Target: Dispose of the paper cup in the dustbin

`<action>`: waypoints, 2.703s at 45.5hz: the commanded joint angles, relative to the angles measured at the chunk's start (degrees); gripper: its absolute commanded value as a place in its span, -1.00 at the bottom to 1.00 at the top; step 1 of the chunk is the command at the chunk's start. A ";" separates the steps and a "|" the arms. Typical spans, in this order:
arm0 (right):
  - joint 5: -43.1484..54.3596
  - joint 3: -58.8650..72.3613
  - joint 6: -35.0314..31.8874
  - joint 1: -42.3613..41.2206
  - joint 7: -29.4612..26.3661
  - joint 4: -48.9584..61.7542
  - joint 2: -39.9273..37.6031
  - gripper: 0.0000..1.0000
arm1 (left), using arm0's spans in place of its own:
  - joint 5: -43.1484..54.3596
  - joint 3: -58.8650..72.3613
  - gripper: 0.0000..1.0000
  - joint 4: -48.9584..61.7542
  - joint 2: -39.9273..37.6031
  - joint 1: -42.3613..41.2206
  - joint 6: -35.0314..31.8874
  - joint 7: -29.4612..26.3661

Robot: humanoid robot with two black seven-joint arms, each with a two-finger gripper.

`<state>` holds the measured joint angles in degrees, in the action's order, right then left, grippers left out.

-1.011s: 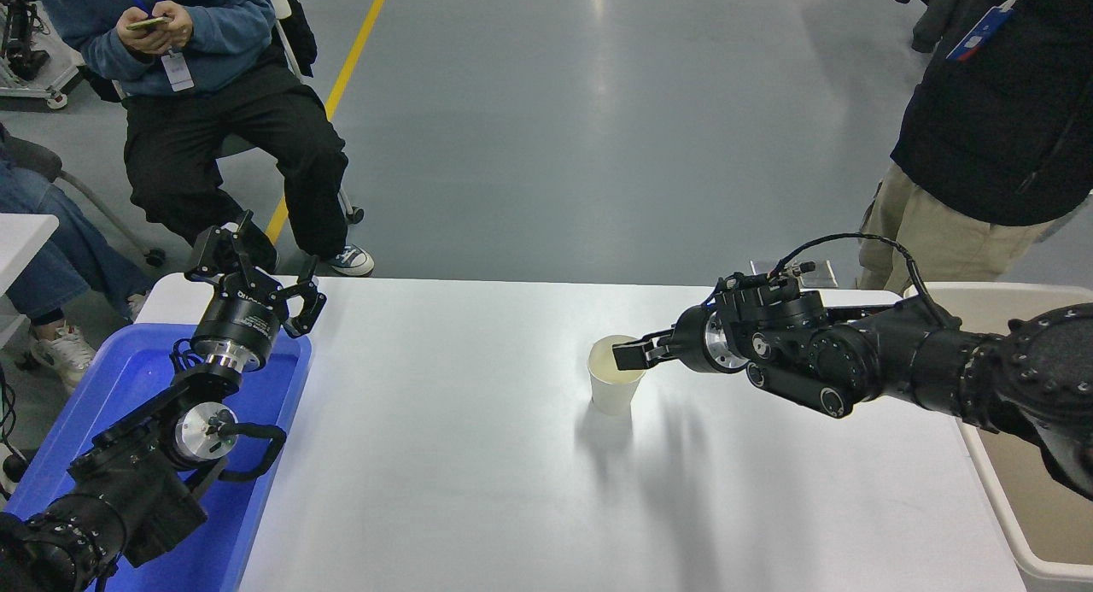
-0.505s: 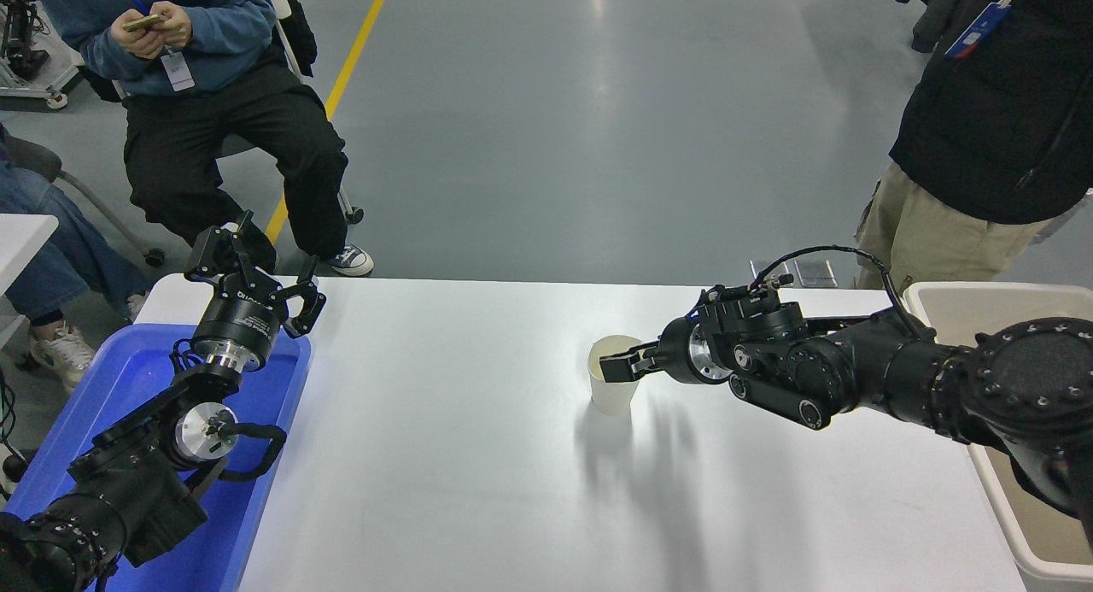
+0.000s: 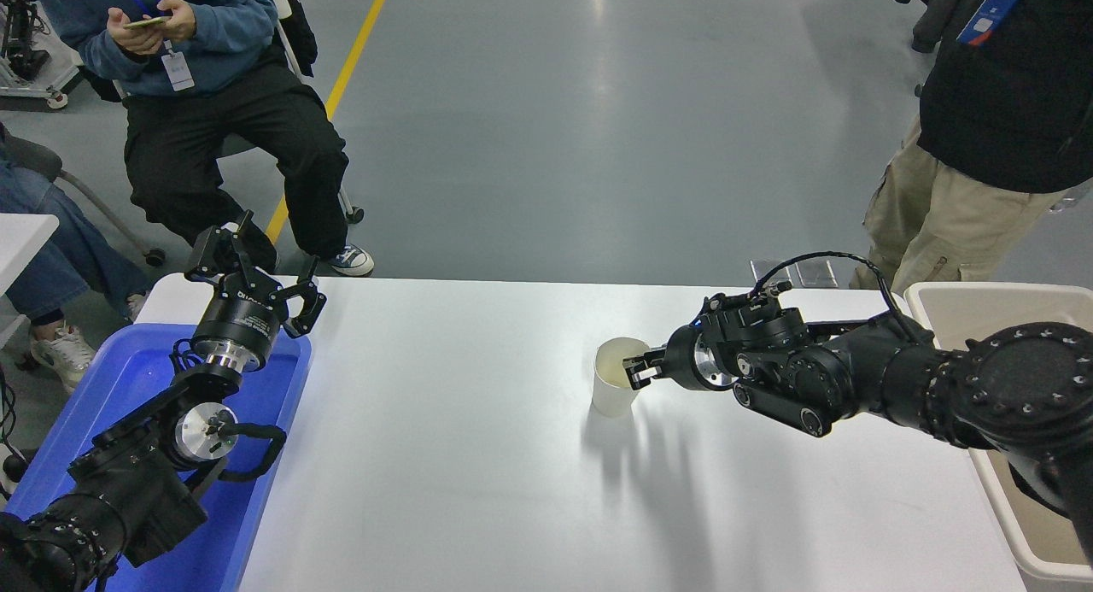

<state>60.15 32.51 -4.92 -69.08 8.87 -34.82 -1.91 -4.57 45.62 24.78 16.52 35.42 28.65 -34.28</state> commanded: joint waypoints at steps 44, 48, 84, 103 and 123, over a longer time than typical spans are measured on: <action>-5.22 -0.34 -18.19 -31.72 2.64 -21.34 -14.17 -1.00 | 0.00 0.00 1.00 0.01 0.00 0.00 0.00 0.00; -5.22 -0.16 -18.98 -33.92 2.64 -21.87 -14.87 -1.00 | 0.00 0.00 1.00 -0.08 0.00 0.00 0.00 0.00; -4.16 0.10 -19.25 -32.79 2.64 -22.31 -29.98 -1.00 | 0.00 0.00 1.00 0.01 0.00 0.00 0.00 0.00; -5.13 -1.57 -15.56 -24.17 3.25 -15.46 -46.51 -1.00 | 0.00 0.00 1.00 0.01 0.00 0.00 0.00 0.00; -8.73 -11.58 -6.59 -3.00 3.96 -3.42 -53.20 -1.00 | 0.00 0.00 1.00 -0.08 0.00 0.00 0.00 0.00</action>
<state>53.37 27.45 -15.72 -84.08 12.40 -45.29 -51.88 -4.57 45.62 24.79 16.52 35.42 28.66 -34.36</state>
